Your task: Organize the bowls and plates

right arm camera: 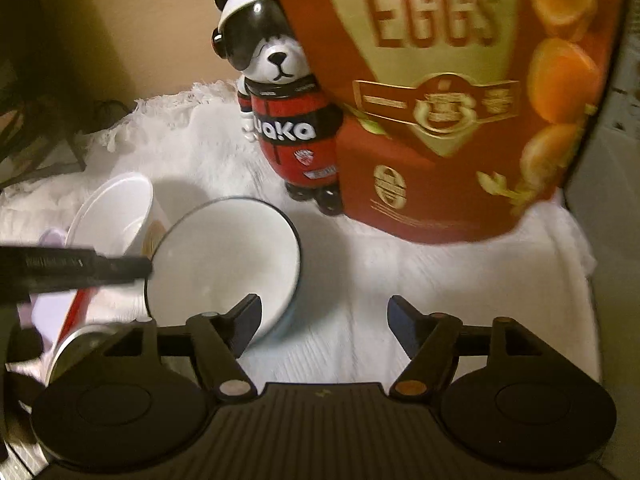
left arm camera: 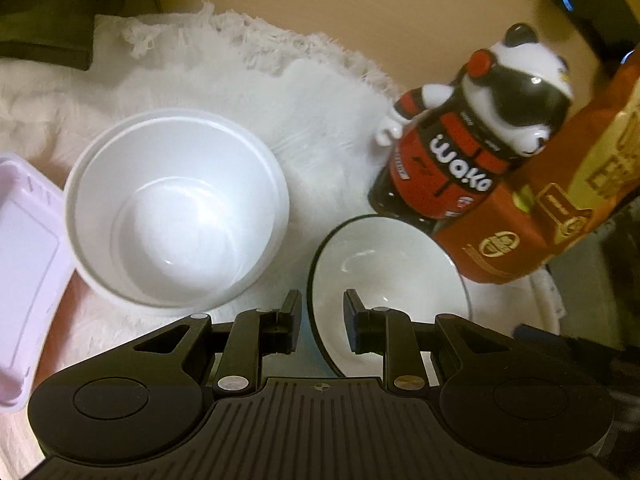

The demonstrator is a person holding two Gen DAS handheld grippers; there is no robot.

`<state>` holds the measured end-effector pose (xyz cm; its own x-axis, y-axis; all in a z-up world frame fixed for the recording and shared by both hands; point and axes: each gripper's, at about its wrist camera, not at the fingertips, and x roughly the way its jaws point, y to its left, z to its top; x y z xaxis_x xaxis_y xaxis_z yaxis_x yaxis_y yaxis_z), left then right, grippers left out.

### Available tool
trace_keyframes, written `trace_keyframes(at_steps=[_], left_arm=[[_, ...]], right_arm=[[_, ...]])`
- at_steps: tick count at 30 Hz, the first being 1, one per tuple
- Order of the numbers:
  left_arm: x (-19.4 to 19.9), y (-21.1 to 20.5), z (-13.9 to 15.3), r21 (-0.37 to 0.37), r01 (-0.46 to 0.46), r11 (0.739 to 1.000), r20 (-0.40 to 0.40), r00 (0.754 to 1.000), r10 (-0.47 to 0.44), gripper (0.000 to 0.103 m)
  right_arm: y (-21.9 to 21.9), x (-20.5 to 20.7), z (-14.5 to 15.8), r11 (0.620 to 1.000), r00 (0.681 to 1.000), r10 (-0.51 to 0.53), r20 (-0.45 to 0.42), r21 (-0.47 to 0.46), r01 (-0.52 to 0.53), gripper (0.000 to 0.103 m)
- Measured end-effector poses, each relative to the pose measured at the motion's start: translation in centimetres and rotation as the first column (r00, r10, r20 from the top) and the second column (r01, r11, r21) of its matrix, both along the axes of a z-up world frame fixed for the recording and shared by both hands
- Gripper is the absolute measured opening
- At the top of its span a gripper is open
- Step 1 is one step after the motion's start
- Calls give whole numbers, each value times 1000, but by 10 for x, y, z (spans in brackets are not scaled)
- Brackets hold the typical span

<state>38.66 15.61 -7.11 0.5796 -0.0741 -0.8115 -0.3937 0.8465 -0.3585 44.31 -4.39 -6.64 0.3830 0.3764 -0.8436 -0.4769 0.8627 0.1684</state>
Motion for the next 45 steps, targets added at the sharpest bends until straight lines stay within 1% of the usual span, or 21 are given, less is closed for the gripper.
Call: trace_keyframes(at_steps=[3,5,6,8,9,10,13,16,21,25,28,31,34,40,45], left_arm=[[9,-2,-8,37,1,999,-20,1000,0,26],[15,-2,-14,39,2,999,-28,1000,-1,26],[17,-1,-17,32,1,999,-28,1000,0,26],[21,-1,-22,4,6,1000,-21,1000,-5,27],[22,-3,-22,11,6,1000,-22,1000,-6,27],[23,-5,-22,25,9,1000,-23,1000,-8,27],[26,-12,-22,53,22,998,-33,999,-20,27],[28,-22,-20,49,62,997,-41,997,-60,27],[34,-48,-20,17,159,987,-39,987,-159,27],[42,-61,-22,-18,196,980,-27,980,-196,27],[50,-65,-29,-34,198,980,-48,979,-200,25],[55,-66,-29,-34,196,980,-18,980,-197,24],[63,-67,-31,-51,196,979,-22,980,-197,24],[72,-65,-42,-89,200,976,-51,977,-205,24],[75,-68,-51,-98,227,969,-73,969,-235,27]], right_arm=[[14,22,-23,1000,997,-9,-82,6,10,69],[22,32,-38,1000,992,-9,-122,9,10,62],[26,36,-45,1000,989,-7,-145,12,8,56],[30,41,-59,999,979,28,-200,48,-19,44],[32,42,-64,997,971,46,-235,68,-31,34],[33,42,-66,997,967,47,-252,73,-29,33],[31,39,-62,997,966,54,-251,70,-37,33],[19,36,-57,997,965,33,-260,78,-12,33],[-8,30,-43,997,979,-53,-196,39,62,33],[-28,23,-32,996,988,-81,-134,30,86,34],[-42,28,-38,992,981,-105,-163,46,113,34],[-51,31,-49,988,973,-129,-192,53,142,34],[-53,33,-59,986,967,-140,-212,59,156,34],[-52,38,-66,986,964,-126,-233,76,147,34],[-48,39,-73,988,963,-115,-242,73,136,35]])
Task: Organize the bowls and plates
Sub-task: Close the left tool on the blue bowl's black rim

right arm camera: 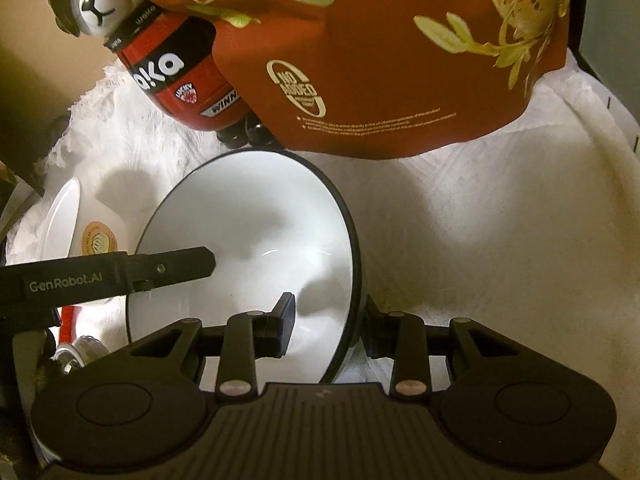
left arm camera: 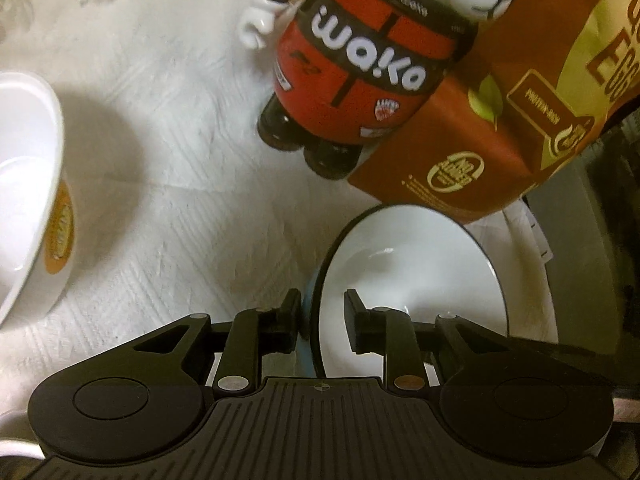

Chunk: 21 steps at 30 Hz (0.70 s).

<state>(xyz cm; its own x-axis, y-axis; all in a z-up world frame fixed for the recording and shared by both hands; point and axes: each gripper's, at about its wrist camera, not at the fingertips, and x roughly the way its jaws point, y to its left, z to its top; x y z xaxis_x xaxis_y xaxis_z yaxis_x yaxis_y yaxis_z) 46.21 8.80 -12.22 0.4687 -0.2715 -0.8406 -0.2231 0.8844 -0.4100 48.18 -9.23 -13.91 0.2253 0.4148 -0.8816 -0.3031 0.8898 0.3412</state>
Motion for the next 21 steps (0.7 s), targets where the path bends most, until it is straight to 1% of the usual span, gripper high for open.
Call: trace_keyframes(at_steps=[2,5,7,11,14,17,21], left_arm=[[1,-2,-4,2,7,1000,-6,1000,-7,27],[0,-3,-6,-10,4,1000,-8,1000,-4,31],[-1,-3,-6,-13,0,1000,-5,1000,0,31],[-3,3,-9,-53,-20,998,-1,1000,20,31],[-5,3,-10,-68,-28,997,-2,1000,27,31],[-4,0,-10,-60,-28,998,-15,1000,27,31],[-3,-6,-11,-32,-3,999,-31,1000,2,31]], right_arm=[[0,1,-1,1000,1000,6,1,2,-6,35],[-2,3,-1,1000,1000,11,0,8,-11,35],[-1,3,0,1000,1000,9,0,12,-9,35],[-3,3,1,1000,1000,2,2,24,-2,36],[-2,4,0,1000,1000,10,9,21,-10,36],[-1,5,0,1000,1000,17,12,14,-17,36],[1,6,1,1000,1000,11,10,9,-11,36]])
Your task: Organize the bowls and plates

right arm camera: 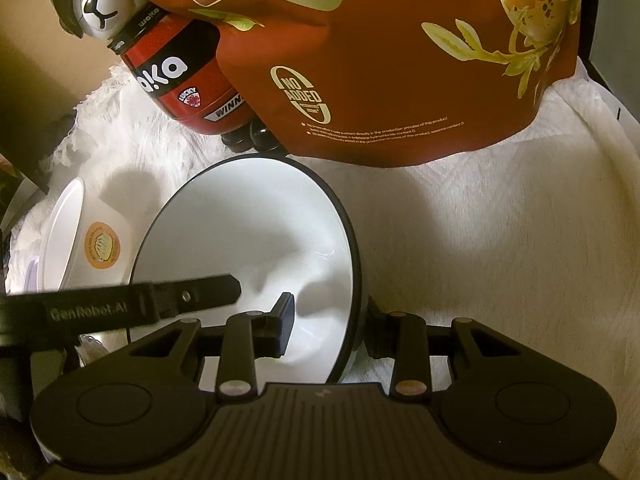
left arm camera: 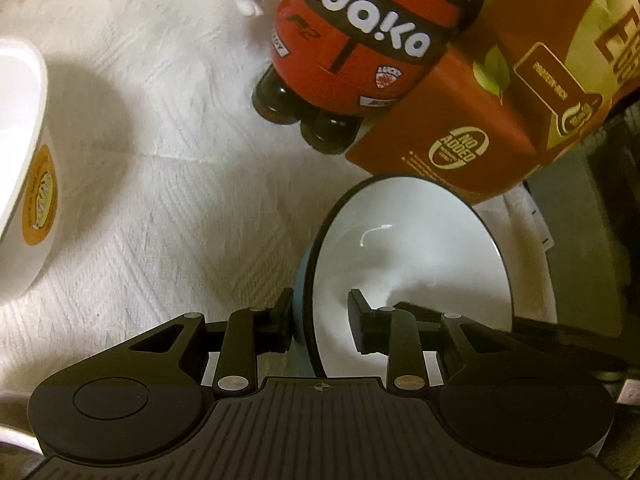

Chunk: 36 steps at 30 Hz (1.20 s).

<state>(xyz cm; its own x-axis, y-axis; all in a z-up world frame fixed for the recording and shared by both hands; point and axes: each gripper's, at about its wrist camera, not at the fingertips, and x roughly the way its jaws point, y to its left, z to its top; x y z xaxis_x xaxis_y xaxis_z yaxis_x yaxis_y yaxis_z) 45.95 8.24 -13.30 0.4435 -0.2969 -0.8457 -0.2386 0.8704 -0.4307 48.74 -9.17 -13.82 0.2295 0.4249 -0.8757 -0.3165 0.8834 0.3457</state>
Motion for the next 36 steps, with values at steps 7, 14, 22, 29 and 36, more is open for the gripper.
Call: trace_keyframes(at_steps=[7,14,22,29,36], left_arm=[[-3,1,8,3,-10,1000,-5,1000,10,32],[-6,3,16,8,-22,1000,7,1000,21,33],[-25,2,65,71,-12,997,71,997,7,33],[-70,-13,111,67,45,997,129,990,-53,34],[-118,-26,106,38,134,990,75,988,-137,34]], right_arm=[[6,2,17,1000,999,-1,36,11,1,36],[12,1,24,1000,999,-16,46,-1,16,36],[11,-20,52,999,997,-10,75,44,7,36],[-11,-63,97,997,993,-18,118,79,9,37],[-33,-118,101,999,995,-10,101,45,6,37]])
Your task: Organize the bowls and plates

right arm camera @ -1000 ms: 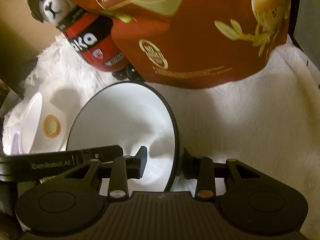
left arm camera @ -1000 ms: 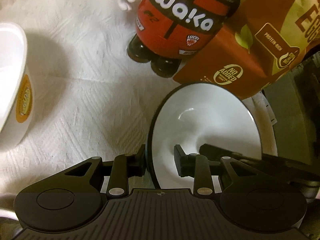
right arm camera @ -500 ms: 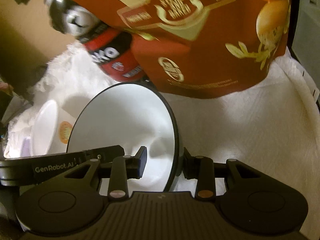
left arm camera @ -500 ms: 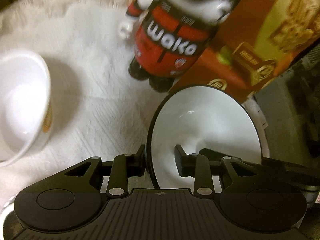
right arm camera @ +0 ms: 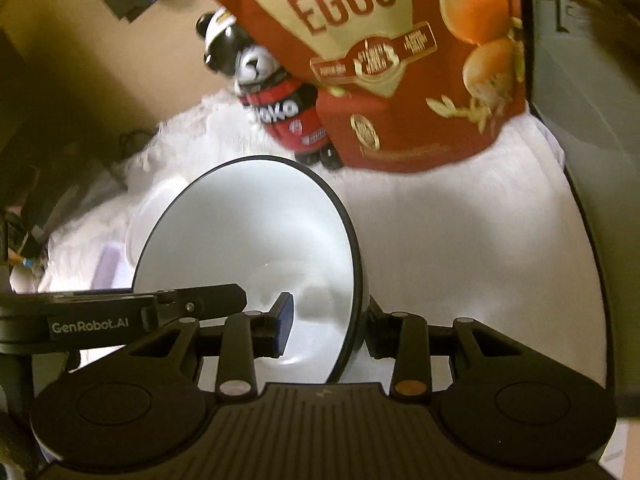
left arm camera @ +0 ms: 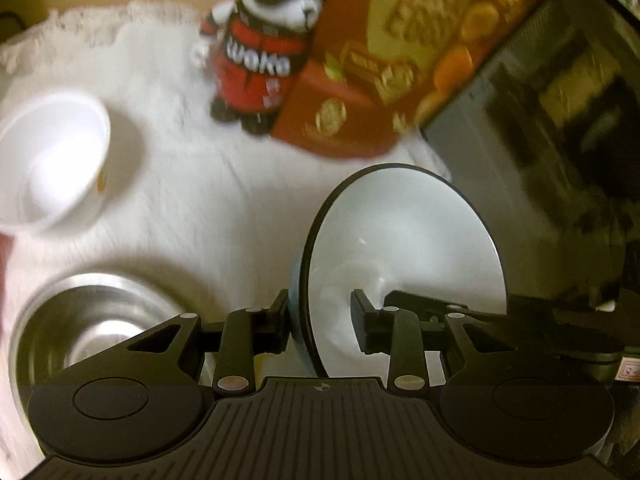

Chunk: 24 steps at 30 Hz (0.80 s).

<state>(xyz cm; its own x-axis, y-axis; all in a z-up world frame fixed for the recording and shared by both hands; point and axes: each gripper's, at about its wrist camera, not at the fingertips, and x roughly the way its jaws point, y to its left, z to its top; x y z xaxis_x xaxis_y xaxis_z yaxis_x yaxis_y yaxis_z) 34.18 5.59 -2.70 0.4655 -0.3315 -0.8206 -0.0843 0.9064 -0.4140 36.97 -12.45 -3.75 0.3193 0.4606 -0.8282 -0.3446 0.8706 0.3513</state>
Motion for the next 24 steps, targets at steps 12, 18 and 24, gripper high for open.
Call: trace_keyframes(at_steps=[12,18,24], left_arm=[[-27,-16,-40,26,68,997,-106,992,-65,33],[-29,-10,-45,21,35,999,-110,993,-33,26],[-31,-2,-38,10,-4,1000,-89,996,5,24]], right_arm=[[-14,-39,-54,999,988,-25,-152,-41,19,37],[-11,-41,-61,998,991,-15,-129,-58,7,37],[-10,-41,-58,998,994,2,-110,-70,-10,37]])
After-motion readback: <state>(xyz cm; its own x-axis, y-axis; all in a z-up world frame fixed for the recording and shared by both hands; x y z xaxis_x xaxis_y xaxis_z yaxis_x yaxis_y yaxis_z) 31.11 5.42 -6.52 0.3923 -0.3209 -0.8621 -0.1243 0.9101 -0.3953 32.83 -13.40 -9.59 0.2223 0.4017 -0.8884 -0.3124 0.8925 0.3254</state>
